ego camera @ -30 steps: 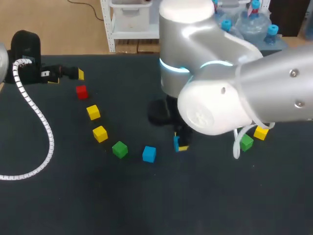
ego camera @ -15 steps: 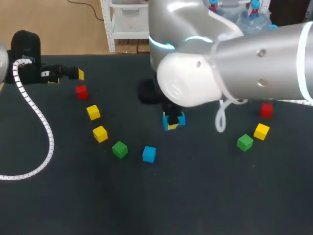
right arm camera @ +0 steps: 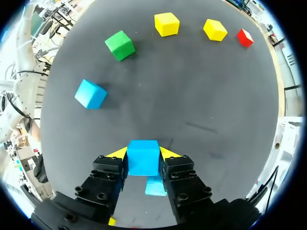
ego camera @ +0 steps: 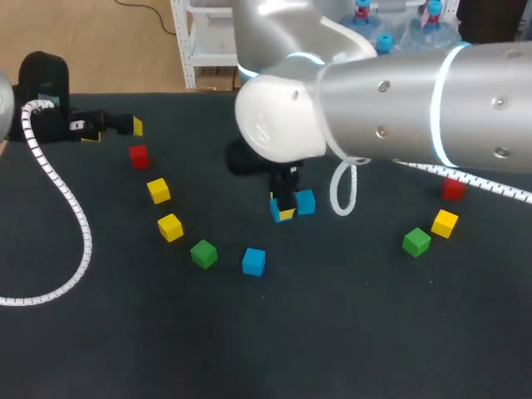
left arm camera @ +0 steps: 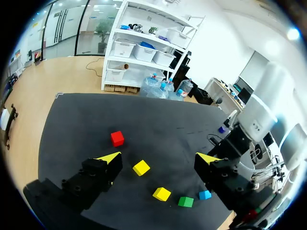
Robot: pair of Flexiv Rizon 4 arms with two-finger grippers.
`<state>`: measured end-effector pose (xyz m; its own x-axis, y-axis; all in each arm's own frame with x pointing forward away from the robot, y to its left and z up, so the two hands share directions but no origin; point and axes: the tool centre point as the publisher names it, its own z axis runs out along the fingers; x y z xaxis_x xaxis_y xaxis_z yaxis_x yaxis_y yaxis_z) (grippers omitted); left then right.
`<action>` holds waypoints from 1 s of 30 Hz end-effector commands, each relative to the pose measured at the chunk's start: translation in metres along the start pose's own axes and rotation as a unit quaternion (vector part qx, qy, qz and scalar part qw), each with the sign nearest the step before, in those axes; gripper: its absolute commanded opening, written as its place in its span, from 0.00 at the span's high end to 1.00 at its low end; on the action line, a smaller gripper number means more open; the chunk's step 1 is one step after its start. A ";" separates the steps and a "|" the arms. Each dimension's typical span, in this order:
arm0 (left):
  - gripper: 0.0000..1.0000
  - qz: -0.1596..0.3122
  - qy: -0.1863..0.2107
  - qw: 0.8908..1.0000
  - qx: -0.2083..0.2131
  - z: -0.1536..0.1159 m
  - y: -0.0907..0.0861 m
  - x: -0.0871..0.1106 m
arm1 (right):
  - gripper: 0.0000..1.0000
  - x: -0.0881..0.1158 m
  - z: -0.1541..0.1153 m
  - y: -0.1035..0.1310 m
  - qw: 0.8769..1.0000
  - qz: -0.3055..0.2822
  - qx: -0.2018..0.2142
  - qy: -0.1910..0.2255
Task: Place the blue cubes, place green cubes on the blue cubes, place the yellow cubes on the green cubes, then place the red cubes on the yellow cubes, and place purple cube on the red cubes.
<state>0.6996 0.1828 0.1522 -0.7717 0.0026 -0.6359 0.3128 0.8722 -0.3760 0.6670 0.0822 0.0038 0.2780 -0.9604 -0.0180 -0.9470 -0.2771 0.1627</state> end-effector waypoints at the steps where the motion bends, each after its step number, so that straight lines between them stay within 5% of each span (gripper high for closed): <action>1: 0.00 0.001 -0.002 1.000 0.004 0.000 0.002 0.001 | 1.00 0.004 0.003 -0.008 1.000 -0.001 -0.015 -0.003; 30: 0.00 0.001 -0.002 1.000 0.004 0.000 0.002 0.001 | 1.00 0.010 0.012 -0.018 1.000 0.025 -0.001 0.003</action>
<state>0.6996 0.1828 0.1522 -0.7717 0.0026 -0.6359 0.3128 0.8722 -0.3760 0.6899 0.0806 -0.0103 0.2363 -0.9717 -0.0010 -0.9559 -0.2326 0.1790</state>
